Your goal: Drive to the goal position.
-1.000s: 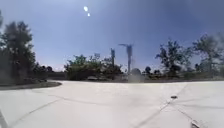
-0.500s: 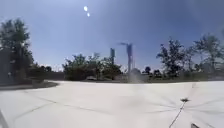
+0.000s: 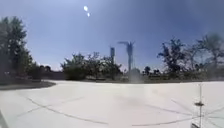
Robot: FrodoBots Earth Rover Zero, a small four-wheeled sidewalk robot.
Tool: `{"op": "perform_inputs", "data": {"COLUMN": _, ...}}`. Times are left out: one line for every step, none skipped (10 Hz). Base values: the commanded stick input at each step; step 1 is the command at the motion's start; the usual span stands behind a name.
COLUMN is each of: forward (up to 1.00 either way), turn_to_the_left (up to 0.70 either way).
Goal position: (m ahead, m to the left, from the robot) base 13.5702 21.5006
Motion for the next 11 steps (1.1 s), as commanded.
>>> {"op": "perform_inputs", "data": {"forward": 0.7, "turn_to_the_left": 0.14}}
{"op": "perform_inputs", "data": {"forward": 0.7, "turn_to_the_left": 0.14}}
{"op": "perform_inputs", "data": {"forward": 0.7, "turn_to_the_left": 0.14}}
{"op": "perform_inputs", "data": {"forward": 0.7, "turn_to_the_left": 0.14}}
{"op": "perform_inputs", "data": {"forward": 0.7, "turn_to_the_left": 0.14}}
{"op": "perform_inputs", "data": {"forward": 0.7, "turn_to_the_left": 0.14}}
{"op": "perform_inputs", "data": {"forward": 0.7, "turn_to_the_left": 0.14}}
{"op": "perform_inputs", "data": {"forward": 0.7, "turn_to_the_left": 0.14}}
{"op": "perform_inputs", "data": {"forward": 0.7, "turn_to_the_left": 0.14}}
{"op": "perform_inputs", "data": {"forward": 0.7, "turn_to_the_left": 0.14}}
{"op": "perform_inputs", "data": {"forward": 0.7, "turn_to_the_left": 0.1}}
